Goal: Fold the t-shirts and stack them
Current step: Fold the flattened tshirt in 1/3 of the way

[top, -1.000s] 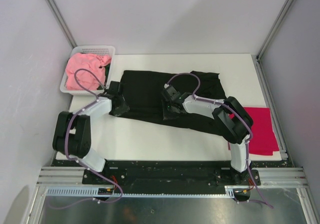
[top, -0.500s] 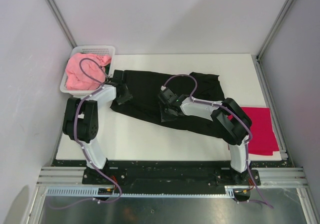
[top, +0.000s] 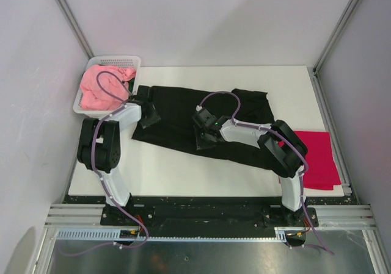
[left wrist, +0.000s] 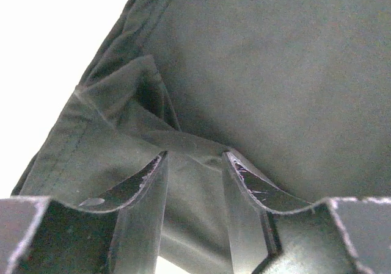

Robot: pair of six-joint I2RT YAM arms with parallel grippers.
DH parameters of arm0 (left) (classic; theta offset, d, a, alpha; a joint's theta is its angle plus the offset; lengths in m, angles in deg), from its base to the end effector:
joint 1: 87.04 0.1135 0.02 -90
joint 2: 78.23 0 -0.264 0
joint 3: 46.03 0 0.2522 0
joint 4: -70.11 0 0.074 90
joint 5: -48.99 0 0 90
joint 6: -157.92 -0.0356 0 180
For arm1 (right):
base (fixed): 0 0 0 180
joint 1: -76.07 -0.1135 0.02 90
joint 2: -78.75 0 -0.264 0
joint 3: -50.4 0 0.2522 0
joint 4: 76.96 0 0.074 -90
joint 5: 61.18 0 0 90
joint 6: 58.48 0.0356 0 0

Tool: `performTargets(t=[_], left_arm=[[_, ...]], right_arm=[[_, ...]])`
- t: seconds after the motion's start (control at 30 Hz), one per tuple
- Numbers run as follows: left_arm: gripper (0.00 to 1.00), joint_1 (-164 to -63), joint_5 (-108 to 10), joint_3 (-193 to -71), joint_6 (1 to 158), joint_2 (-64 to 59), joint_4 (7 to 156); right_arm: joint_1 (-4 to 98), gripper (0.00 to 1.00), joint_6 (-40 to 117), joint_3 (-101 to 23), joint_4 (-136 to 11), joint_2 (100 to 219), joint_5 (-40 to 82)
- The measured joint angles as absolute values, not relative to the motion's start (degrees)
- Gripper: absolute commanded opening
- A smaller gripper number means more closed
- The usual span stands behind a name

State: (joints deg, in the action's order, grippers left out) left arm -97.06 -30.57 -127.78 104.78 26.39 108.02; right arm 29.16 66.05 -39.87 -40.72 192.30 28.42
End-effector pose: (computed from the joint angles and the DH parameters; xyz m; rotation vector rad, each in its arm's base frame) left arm 0.3677 -0.0584 0.1758 -0.6644 2.5175 -0.0517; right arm 0.2818 0.3016 0.1614 -0.2938 2.6853 0.4873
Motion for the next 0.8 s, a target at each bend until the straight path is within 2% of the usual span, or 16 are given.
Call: performTargets(t=[0.17, 0.5, 0.67, 0.8], left_arm=[[0.47, -96.6, -30.0, -131.4, 102.7, 30.1, 108.0], [0.63, -96.6, -29.6, -133.9, 98.9, 32.4, 106.9], [0.63, -96.6, -29.7, -130.0, 98.4, 24.8, 106.6], [0.57, -96.6, -29.5, -123.5, 98.9, 14.5, 106.3]], right_arm=[[28.9, 0.25, 66.0, -39.6, -40.1, 191.8, 28.4], [31.5, 0.26, 66.4, -38.7, -38.0, 187.9, 27.8], [35.3, 0.25, 66.4, -39.0, -38.3, 187.8, 27.9], [38.0, 0.25, 66.4, -40.9, -38.8, 189.3, 27.8]])
